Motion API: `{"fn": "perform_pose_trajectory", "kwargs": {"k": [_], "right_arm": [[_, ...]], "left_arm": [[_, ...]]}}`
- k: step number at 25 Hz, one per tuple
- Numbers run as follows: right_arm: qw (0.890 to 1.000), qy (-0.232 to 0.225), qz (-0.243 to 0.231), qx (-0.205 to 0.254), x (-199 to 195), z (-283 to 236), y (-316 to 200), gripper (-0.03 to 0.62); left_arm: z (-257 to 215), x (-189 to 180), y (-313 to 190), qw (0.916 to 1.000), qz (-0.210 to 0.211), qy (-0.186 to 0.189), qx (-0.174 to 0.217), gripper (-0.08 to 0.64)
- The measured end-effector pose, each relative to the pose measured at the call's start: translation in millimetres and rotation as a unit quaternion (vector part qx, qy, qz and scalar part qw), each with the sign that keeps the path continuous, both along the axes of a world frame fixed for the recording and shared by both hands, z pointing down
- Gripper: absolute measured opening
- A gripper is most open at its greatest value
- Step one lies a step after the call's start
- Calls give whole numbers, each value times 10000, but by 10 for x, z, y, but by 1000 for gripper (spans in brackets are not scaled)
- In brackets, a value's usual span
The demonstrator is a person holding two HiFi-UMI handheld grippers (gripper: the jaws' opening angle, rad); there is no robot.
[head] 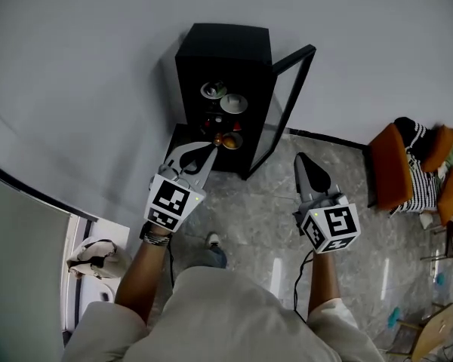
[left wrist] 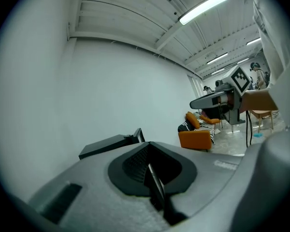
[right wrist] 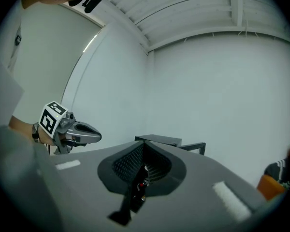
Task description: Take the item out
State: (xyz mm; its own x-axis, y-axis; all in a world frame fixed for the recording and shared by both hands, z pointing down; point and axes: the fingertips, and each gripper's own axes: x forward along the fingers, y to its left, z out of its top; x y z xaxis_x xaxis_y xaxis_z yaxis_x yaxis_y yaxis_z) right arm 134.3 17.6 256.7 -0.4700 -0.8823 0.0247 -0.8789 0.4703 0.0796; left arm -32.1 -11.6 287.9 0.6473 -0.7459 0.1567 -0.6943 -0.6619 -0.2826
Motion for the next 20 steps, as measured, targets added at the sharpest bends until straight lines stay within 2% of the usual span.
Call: {"fn": "perform_pose_trajectory", "kwargs": {"k": [6,13,20], "right_arm": [[10000,50,83,-10,-82,-25,-470,6],[9991,148,-66,-396,-269,189,-901,6],[9983,143,-5,-566,-451,378,-1378,6]], "left_arm": [[29,-135,-531,9998,-21,65,-169,3],[171,-259,-1000,9995,7,80,-317,3],[337,-312,-1448,9989,198,-184,-374,3]]}}
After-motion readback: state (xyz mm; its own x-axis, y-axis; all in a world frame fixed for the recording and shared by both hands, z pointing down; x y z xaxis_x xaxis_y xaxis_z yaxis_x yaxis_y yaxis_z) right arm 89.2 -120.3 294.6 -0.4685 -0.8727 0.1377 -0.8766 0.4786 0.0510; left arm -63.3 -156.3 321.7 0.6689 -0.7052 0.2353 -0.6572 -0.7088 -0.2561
